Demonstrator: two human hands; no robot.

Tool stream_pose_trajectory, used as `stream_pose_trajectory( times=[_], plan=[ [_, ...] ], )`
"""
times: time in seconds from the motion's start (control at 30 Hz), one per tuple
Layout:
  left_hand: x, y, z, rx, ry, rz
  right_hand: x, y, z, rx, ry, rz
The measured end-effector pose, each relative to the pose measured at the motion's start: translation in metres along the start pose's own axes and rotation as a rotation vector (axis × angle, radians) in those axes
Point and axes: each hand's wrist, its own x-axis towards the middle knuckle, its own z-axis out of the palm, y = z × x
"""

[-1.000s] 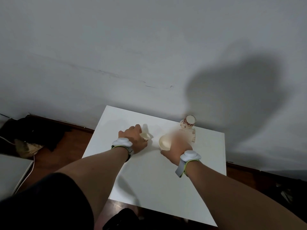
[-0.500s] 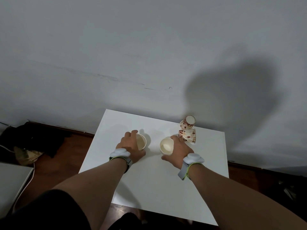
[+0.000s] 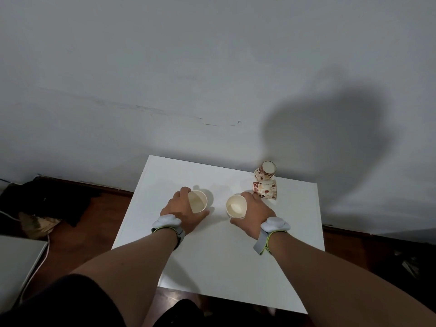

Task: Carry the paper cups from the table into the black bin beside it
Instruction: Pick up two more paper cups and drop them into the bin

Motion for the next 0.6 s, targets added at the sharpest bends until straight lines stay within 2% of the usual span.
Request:
stream_pose_trajectory(
  times=[0.6],
  plan=[
    [-0.006,0.021,-0.007,0.011,0.039,-0.015,-0.012,0.014,-0.017,0.038,0.05,-0.025]
  ],
)
